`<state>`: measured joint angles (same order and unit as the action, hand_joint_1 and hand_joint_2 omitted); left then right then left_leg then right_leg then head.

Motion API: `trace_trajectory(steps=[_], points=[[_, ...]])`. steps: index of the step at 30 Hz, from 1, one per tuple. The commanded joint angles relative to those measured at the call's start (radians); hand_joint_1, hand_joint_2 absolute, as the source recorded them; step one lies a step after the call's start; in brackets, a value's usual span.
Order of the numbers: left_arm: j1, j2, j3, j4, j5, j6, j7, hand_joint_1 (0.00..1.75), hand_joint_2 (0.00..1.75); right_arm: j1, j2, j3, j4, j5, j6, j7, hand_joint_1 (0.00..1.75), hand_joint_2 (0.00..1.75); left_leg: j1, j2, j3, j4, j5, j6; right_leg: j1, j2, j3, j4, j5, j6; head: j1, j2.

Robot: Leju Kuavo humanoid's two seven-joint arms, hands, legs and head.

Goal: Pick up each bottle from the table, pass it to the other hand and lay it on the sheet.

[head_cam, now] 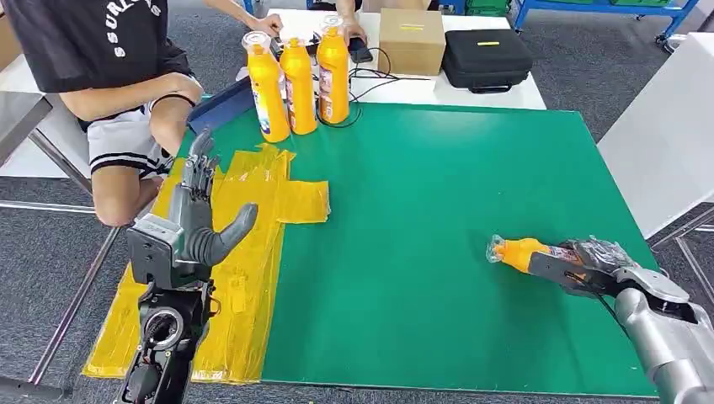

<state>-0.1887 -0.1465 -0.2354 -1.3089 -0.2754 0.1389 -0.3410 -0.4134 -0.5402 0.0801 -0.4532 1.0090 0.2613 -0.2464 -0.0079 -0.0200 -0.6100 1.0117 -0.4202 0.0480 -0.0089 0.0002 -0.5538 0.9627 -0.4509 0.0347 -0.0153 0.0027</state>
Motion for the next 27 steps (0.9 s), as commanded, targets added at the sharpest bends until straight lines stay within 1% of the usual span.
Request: trace_trajectory(steps=[1, 2, 3, 4, 5, 6, 7, 8, 9, 10, 11, 12, 13, 15, 16, 17, 18, 19, 20, 21, 22, 23, 24, 25, 26, 27], points=[[-0.025, 0.019, -0.009, 0.035, 0.006, -0.003, 0.011, 0.0, 1.75, 0.029, 0.035, 0.088, -0.08, -0.036, 0.013, -0.025, 1.75, 1.75, 0.001, 0.003, 0.007, -0.003, -0.002, -0.003, 0.001, 0.002, 0.007, -0.003, -0.001, -0.002, 0.0, 0.0], [0.016, 0.006, 0.017, -0.005, -0.012, 0.041, 0.009, 0.0, 1.75, 0.044, 0.28, -0.206, -0.304, -0.281, -0.364, -0.291, 1.75, 1.75, 0.001, 0.005, 0.008, -0.003, -0.002, -0.004, 0.001, 0.003, 0.007, -0.004, -0.001, -0.002, 0.0, 0.0], [0.039, 0.008, 0.017, -0.035, -0.018, 0.037, 0.008, 0.0, 1.75, 0.046, 0.381, -0.172, -0.445, -0.252, -0.364, -0.128, 1.75, 1.75, 0.003, 0.015, 0.007, -0.003, -0.003, -0.003, 0.003, 0.013, 0.004, -0.005, 0.003, -0.002, 0.0, 0.0], [0.053, 0.007, 0.017, -0.052, -0.022, 0.033, 0.009, 0.0, 1.75, 0.055, 0.443, -0.116, -0.558, -0.256, -0.363, 0.0, 1.75, 1.75, 0.003, 0.018, 0.01, -0.005, -0.003, -0.004, 0.003, 0.016, 0.005, -0.006, 0.003, -0.003, 0.0, 0.0], [0.053, 0.006, 0.01, -0.054, -0.029, 0.024, 0.01, 0.0, 1.75, 0.08, 0.49, -0.121, -0.625, -0.348, -0.401, 0.021, 1.75, 1.75, 0.003, 0.019, 0.011, -0.007, -0.003, -0.005, 0.003, 0.017, 0.009, -0.006, 0.003, -0.003, 0.002, 0.0], [0.044, 0.005, -0.002, -0.046, -0.035, 0.013, 0.008, 0.0, 1.75, 0.122, 0.497, -0.086, -0.695, -0.392, -0.427, 0.039, 1.75, 1.75, 0.003, 0.029, 0.011, -0.005, -0.005, -0.006, 0.004, 0.027, 0.006, -0.004, 0.004, -0.004, 0.003, 0.0], [0.037, 0.003, -0.009, -0.042, -0.036, 0.011, 0.007, 0.0, 1.75, 0.151, 0.512, -0.079, -0.735, -0.4, -0.456, 0.034, 1.75, 1.75, 0.006, 0.032, 0.007, -0.004, -0.006, -0.006, 0.008, 0.029, 0.002, -0.002, 0.004, -0.004, 0.002, 0.0], [0.034, 0.003, -0.014, -0.042, -0.037, 0.009, 0.006, 0.0, 1.75, 0.168, 0.522, -0.07, -0.759, -0.397, -0.472, 0.028, 1.75, 1.75, 0.003, 0.026, 0.007, -0.004, -0.006, -0.008, 0.005, 0.023, 0.003, 0.0, 0.001, -0.004, 0.002, 0.0], [0.033, 0.002, -0.02, -0.047, -0.04, 0.007, 0.006, 0.0, 1.75, 0.187, 0.541, -0.053, -0.792, -0.391, -0.49, 0.019, 1.75, 1.75, 0.004, 0.019, 0.006, -0.003, -0.003, -0.006, 0.006, 0.016, 0.001, -0.001, 0.001, -0.002, 0.0, 0.0], [0.035, -0.001, -0.022, -0.062, -0.047, 0.007, 0.01, 0.0, 1.75, 0.177, 0.563, -0.026, -0.791, -0.355, -0.533, 0.017, 1.75, 1.75, 0.005, 0.015, 0.01, -0.005, -0.003, -0.007, 0.006, 0.012, 0.005, -0.002, -0.001, -0.003, 0.002, 0.0], [0.038, -0.002, -0.021, -0.074, -0.051, 0.005, 0.016, 0.0, 1.75, 0.149, 0.577, -0.004, -0.766, -0.365, -0.538, 0.012, 1.75, 1.75, 0.007, 0.013, 0.01, -0.003, -0.004, -0.008, 0.008, 0.01, 0.005, -0.002, -0.002, -0.003, 0.002, 0.0], [0.038, 0.001, -0.021, -0.085, -0.055, -0.001, 0.024, 0.0, 1.75, 0.108, 0.591, 0.023, -0.726, -0.373, -0.559, 0.003, 1.75, 1.75, 0.008, 0.006, 0.007, -0.002, -0.003, -0.007, 0.008, 0.006, 0.004, -0.001, -0.002, -0.002, 0.002, 0.0], [0.033, 0.002, -0.024, -0.086, -0.055, -0.01, 0.028, 0.0, 1.75, 0.078, 0.6, 0.043, -0.695, -0.379, -0.571, -0.005, 1.75, 1.75, 0.008, 0.007, 0.003, -0.002, -0.001, -0.006, 0.008, 0.007, -0.001, 0.001, 0.0, -0.002, 0.002, 0.0], [0.024, 0.002, -0.029, -0.086, -0.053, -0.015, 0.029, 0.0, 1.75, 0.032, 0.619, 0.087, -0.646, -0.394, -0.594, -0.023, 1.75, 1.75, 0.008, 0.015, 0.005, -0.002, -0.003, -0.008, 0.008, 0.014, 0.001, 0.001, -0.001, -0.002, 0.001, 0.0], [0.026, 0.005, -0.033, -0.09, -0.053, -0.015, 0.029, 0.0, 1.75, 0.022, 0.624, 0.112, -0.635, -0.405, -0.592, -0.04, 1.75, 1.75, 0.008, 0.012, 0.0, -0.002, -0.001, -0.007, 0.008, 0.011, -0.003, 0.002, 0.0, -0.002, 0.002, 0.0], [0.033, 0.006, -0.038, -0.097, -0.051, -0.022, 0.03, 0.0, 1.75, 0.012, 0.634, 0.138, -0.628, -0.409, -0.612, -0.049, 1.75, 1.75, 0.008, 0.013, 0.003, -0.003, -0.001, -0.008, 0.007, 0.011, -0.001, 0.002, 0.0, -0.002, 0.002, 0.0], [0.036, 0.006, -0.038, -0.099, -0.052, -0.022, 0.03, 0.0, 1.75, 0.011, 0.639, 0.142, -0.628, -0.407, -0.616, -0.046, 1.75, 1.75, 0.008, 0.012, 0.001, -0.002, 0.0, -0.008, 0.008, 0.01, -0.003, 0.002, 0.0, -0.002, 0.002, 0.0], [0.04, 0.007, -0.042, -0.102, -0.05, -0.027, 0.03, 0.0, 1.75, 0.012, 0.641, 0.147, -0.632, -0.408, -0.622, -0.046, 1.75, 1.75, 0.008, 0.013, 0.003, -0.003, -0.001, -0.008, 0.007, 0.011, -0.001, 0.001, 0.0, -0.002, 0.002, 0.0], [0.042, 0.007, -0.045, -0.102, -0.049, -0.031, 0.03, 0.0, 1.75, 0.014, 0.642, 0.151, -0.637, -0.411, -0.627, -0.048, 1.75, 1.75, 0.008, 0.01, 0.0, -0.002, 0.0, -0.008, 0.008, 0.009, -0.003, 0.002, 0.0, -0.002, 0.002, 0.0], [0.041, 0.006, -0.05, -0.099, -0.048, -0.041, 0.03, 0.0, 1.75, 0.018, 0.641, 0.162, -0.639, -0.421, -0.634, -0.053, 1.75, 1.75, 0.008, 0.01, 0.002, -0.003, 0.0, -0.009, 0.007, 0.008, -0.001, 0.001, -0.001, -0.002, 0.002, 0.0], [0.038, 0.005, -0.057, -0.094, -0.05, -0.046, 0.028, 0.0, 1.75, 0.021, 0.644, 0.168, -0.64, -0.422, -0.642, -0.059, 1.75, 1.75, 0.008, 0.008, 0.0, -0.002, 0.001, -0.008, 0.007, 0.006, -0.002, 0.001, 0.0, -0.002, 0.002, 0.0], [0.036, 0.004, -0.061, -0.091, -0.051, -0.049, 0.027, 0.0, 1.75, 0.019, 0.648, 0.18, -0.633, -0.437, -0.645, -0.07, 1.75, 1.75, 0.008, 0.009, 0.003, -0.003, 0.0, -0.009, 0.007, 0.007, 0.0, 0.0, -0.001, -0.002, 0.002, 0.0], [0.032, 0.005, -0.068, -0.088, -0.052, -0.054, 0.025, 0.0, 1.75, 0.016, 0.652, 0.191, -0.622, -0.451, -0.643, -0.082, 1.75, 1.75, 0.008, 0.008, 0.002, -0.003, 0.0, -0.009, 0.007, 0.006, -0.001, 0.001, -0.001, -0.002, 0.002, 0.0], [0.03, 0.008, -0.077, -0.087, -0.054, -0.059, 0.022, 0.0, 1.75, 0.01, 0.662, 0.207, -0.606, -0.467, -0.636, -0.102, 1.75, 1.75, 0.007, 0.009, 0.004, -0.003, -0.001, -0.009, 0.007, 0.007, 0.002, 0.0, -0.001, -0.002, 0.002, 0.0], [0.03, 0.008, -0.078, -0.087, -0.054, -0.059, 0.022, 0.0, 1.75, 0.01, 0.666, 0.209, -0.604, -0.467, -0.638, -0.103, 1.75, 1.75, 0.007, 0.007, 0.001, -0.003, 0.001, -0.008, 0.006, 0.005, -0.001, 0.001, 0.0, -0.002, 0.002, 0.0], [0.029, 0.008, -0.078, -0.087, -0.054, -0.059, 0.022, 0.0, 1.75, 0.009, 0.669, 0.21, -0.601, -0.467, -0.641, -0.104, 1.75, 1.75, 0.007, 0.009, 0.004, -0.003, -0.001, -0.009, 0.006, 0.007, 0.001, 0.001, -0.001, -0.002, 0.002, 0.0]])
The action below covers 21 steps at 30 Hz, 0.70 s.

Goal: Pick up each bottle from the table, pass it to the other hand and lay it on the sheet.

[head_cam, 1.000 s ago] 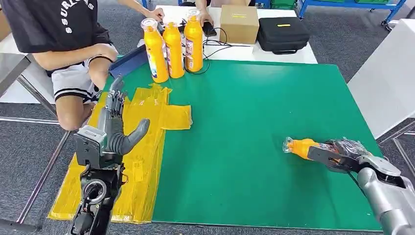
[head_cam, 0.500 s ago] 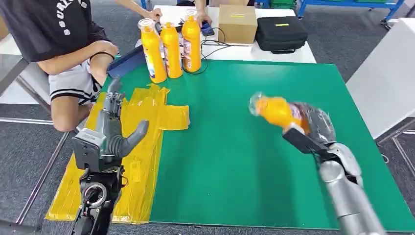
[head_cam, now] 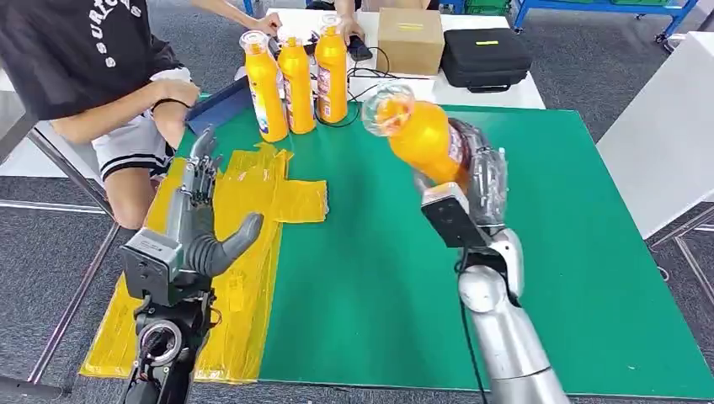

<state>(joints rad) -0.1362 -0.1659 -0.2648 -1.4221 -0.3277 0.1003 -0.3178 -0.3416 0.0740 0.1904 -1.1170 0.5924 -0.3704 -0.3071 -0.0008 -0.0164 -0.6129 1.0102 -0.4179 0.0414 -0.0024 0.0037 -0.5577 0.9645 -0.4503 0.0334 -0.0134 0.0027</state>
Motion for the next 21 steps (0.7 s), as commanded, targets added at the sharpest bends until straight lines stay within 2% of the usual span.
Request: trace_trajectory(steps=[1, 5, 7, 11, 21], points=[[-0.024, 0.027, -0.05, 0.026, -0.002, -0.021, -0.002, 0.0, 1.75, -0.064, 0.056, 0.101, 0.067, -0.051, -0.009, -0.044, 1.75, 1.75, -0.001, 0.005, 0.005, -0.001, -0.002, -0.002, -0.001, 0.003, 0.004, -0.001, -0.001, -0.001, 0.0, 0.0], [-0.028, 0.037, -0.064, 0.028, -0.003, -0.029, -0.007, 0.0, 1.75, -0.09, 0.063, 0.124, 0.114, -0.09, 0.016, -0.082, 1.75, 1.75, -0.001, 0.004, 0.008, -0.002, -0.003, -0.003, -0.001, 0.002, 0.006, -0.002, -0.002, -0.001, 0.0, 0.0], [-0.034, 0.042, -0.075, 0.03, -0.001, -0.035, -0.01, 0.0, 1.75, -0.114, 0.075, 0.145, 0.148, -0.112, 0.044, -0.097, 1.75, 1.75, -0.001, 0.003, 0.003, -0.001, -0.001, -0.001, 0.0, 0.002, 0.002, -0.001, 0.0, 0.0, 0.0, 0.0], [-0.049, 0.045, -0.089, 0.022, 0.012, -0.039, -0.006, 0.0, 1.75, -0.17, 0.124, 0.219, 0.246, -0.127, 0.085, -0.107, 1.75, 1.75, -0.001, 0.008, 0.006, -0.001, -0.003, -0.003, 0.0, 0.006, 0.004, -0.001, -0.001, -0.001, 0.0, 0.0], [-0.087, 0.048, -0.112, 0.047, 0.03, -0.048, -0.006, 0.0, 1.75, -0.182, 0.158, 0.337, 0.322, -0.144, 0.107, -0.109, 1.75, 1.75, 0.0, 0.003, 0.006, -0.001, -0.002, -0.002, 0.0, 0.002, 0.005, -0.001, -0.002, -0.001, 0.0, 0.0]])
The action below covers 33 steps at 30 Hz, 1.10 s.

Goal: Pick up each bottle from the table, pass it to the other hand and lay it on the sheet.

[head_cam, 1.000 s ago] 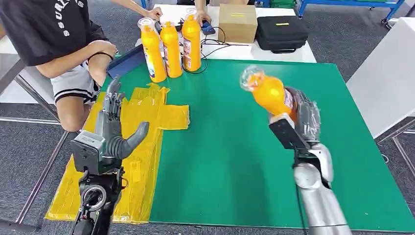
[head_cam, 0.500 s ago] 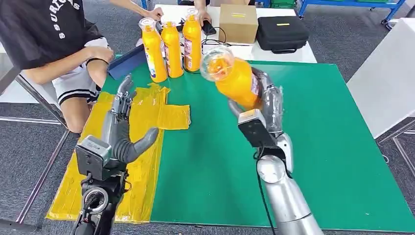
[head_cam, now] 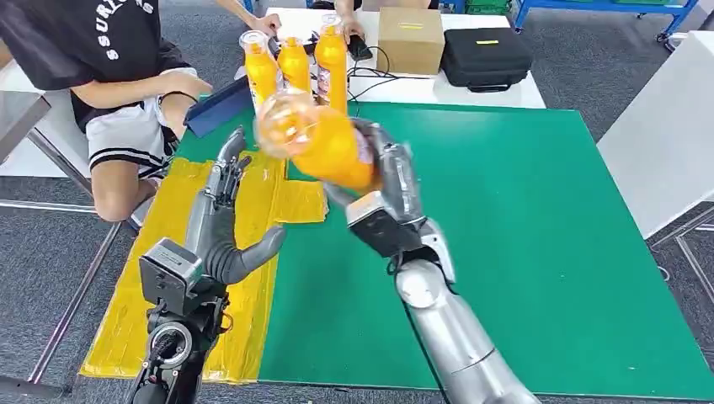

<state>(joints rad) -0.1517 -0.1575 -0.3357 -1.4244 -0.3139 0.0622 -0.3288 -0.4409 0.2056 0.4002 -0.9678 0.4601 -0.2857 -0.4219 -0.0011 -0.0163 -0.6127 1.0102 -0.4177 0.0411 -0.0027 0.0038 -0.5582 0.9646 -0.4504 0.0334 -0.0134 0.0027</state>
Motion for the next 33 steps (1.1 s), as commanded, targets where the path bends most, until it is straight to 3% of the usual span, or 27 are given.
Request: trace_trajectory(steps=[1, 11, 13, 22, 23, 24, 33], points=[[-0.079, 0.039, -0.043, 0.051, 0.02, -0.01, 0.006, 0.0, 1.75, -0.088, 0.03, 0.141, 0.182, -0.012, 0.031, 0.006, 1.75, 1.75, 0.0, 0.002, 0.004, -0.001, -0.001, -0.002, 0.0, 0.001, 0.004, -0.001, -0.001, 0.0, 0.0, 0.0], [-0.098, 0.04, -0.051, 0.063, 0.04, -0.004, 0.009, 0.0, 1.75, -0.102, 0.045, 0.215, 0.209, 0.004, 0.06, 0.013, 1.75, 1.75, 0.0, 0.003, 0.009, -0.003, -0.002, -0.003, 0.0, 0.001, 0.008, -0.003, -0.002, -0.001, 0.0, 0.0], [-0.098, 0.04, -0.051, 0.063, 0.04, -0.004, 0.009, 0.0, 1.75, -0.102, 0.045, 0.215, 0.209, 0.004, 0.06, 0.013, 1.75, 1.75, 0.0, 0.002, 0.004, -0.001, -0.001, -0.002, 0.0, 0.001, 0.004, -0.001, -0.001, -0.001, 0.0, 0.0], [-0.13, 0.034, -0.044, 0.11, 0.045, 0.038, 0.016, 0.0, 1.75, -0.095, 0.054, 0.362, 0.194, 0.045, 0.096, 0.041, 1.75, 1.75, 0.0, 0.001, 0.004, -0.002, -0.001, -0.002, 0.0, 0.0, 0.004, -0.001, -0.001, -0.001, 0.0, 0.0], [-0.127, 0.033, -0.042, 0.11, 0.042, 0.044, 0.015, 0.0, 1.75, -0.098, 0.052, 0.367, 0.198, 0.039, 0.097, 0.044, 1.75, 1.75, 0.0, 0.002, 0.011, -0.004, -0.003, -0.004, 0.0, 0.0, 0.01, -0.004, -0.003, -0.001, 0.0, 0.0], [-0.125, 0.034, -0.044, 0.11, 0.038, 0.048, 0.014, 0.0, 1.75, -0.104, 0.051, 0.371, 0.205, 0.029, 0.096, 0.042, 1.75, 1.75, 0.0, 0.0, 0.005, -0.002, -0.001, -0.002, 0.0, -0.001, 0.005, -0.002, -0.002, -0.001, 0.0, 0.0], [-0.128, 0.032, -0.171, 0.1, -0.048, 0.043, 0.019, 0.0, 1.75, -0.145, 0.051, 0.383, 0.262, -0.029, 0.095, 0.032, 1.75, 1.75, 0.0, 0.0, 0.004, -0.001, -0.001, -0.002, 0.0, -0.001, 0.004, -0.002, -0.002, 0.0, 0.0, 0.0]])
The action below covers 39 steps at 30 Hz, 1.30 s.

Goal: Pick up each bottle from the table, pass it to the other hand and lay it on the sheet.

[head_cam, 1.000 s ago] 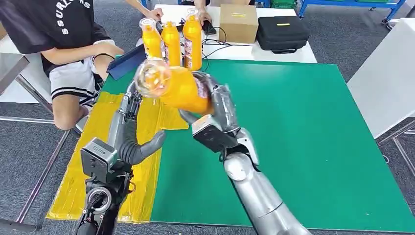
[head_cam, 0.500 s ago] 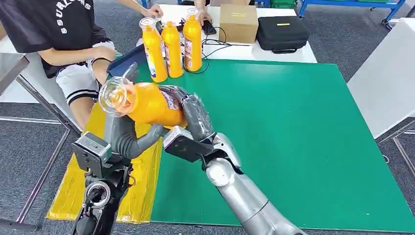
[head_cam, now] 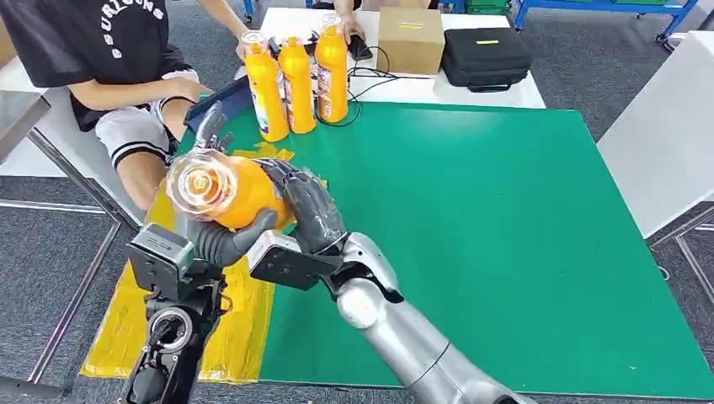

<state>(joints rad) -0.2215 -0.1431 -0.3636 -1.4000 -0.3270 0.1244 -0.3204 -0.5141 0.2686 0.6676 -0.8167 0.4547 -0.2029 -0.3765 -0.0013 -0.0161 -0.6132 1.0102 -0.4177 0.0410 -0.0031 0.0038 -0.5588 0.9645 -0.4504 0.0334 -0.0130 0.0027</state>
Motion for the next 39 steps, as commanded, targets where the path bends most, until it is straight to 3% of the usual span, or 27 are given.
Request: trace_trajectory(steps=[1, 6, 7, 8, 39], points=[[-0.058, 0.018, -0.143, 0.076, -0.035, -0.019, 0.011, 0.0, 1.75, -0.072, -0.011, 0.116, 0.111, -0.024, 0.013, -0.014, 1.75, 1.75, 0.0, 0.0, 0.004, -0.001, -0.001, -0.002, 0.0, -0.001, 0.005, -0.002, -0.002, 0.0, 0.0, 0.0], [-0.061, 0.022, -0.16, 0.076, -0.043, -0.026, 0.012, 0.0, 1.75, -0.075, -0.011, 0.119, 0.115, -0.027, 0.011, -0.016, 1.75, 1.75, 0.0, 0.0, 0.006, -0.002, -0.002, -0.002, 0.0, -0.002, 0.006, -0.002, -0.002, 0.0, 0.0, 0.0], [-0.071, 0.023, -0.203, 0.058, -0.061, 0.005, 0.005, 1.55, 1.75, -0.094, 0.004, 0.137, 0.136, -0.055, 0.007, -0.019, 1.75, 1.75, 0.0, 0.0, 0.003, -0.001, -0.001, -0.001, 0.0, -0.001, 0.004, -0.001, -0.001, 0.0, 0.0, 0.0], [-0.071, 0.023, -0.203, 0.058, -0.061, 0.005, 0.005, 1.75, 1.75, -0.094, 0.004, 0.137, 0.136, -0.055, 0.007, -0.019, 1.75, 1.75, 0.0, -0.001, 0.003, -0.001, -0.001, -0.001, 0.0, -0.002, 0.003, -0.001, -0.001, 0.0, 0.0, 0.0], [-0.088, 0.029, -0.156, 0.126, 0.007, 0.054, -0.027, 1.71, 1.75, -0.12, 0.006, 0.136, 0.159, -0.098, -0.035, -0.016, 1.75, 1.75, 0.0, 0.001, 0.004, -0.001, -0.001, -0.002, 0.0, 0.0, 0.004, -0.001, -0.001, 0.0, 0.0, 0.0]])
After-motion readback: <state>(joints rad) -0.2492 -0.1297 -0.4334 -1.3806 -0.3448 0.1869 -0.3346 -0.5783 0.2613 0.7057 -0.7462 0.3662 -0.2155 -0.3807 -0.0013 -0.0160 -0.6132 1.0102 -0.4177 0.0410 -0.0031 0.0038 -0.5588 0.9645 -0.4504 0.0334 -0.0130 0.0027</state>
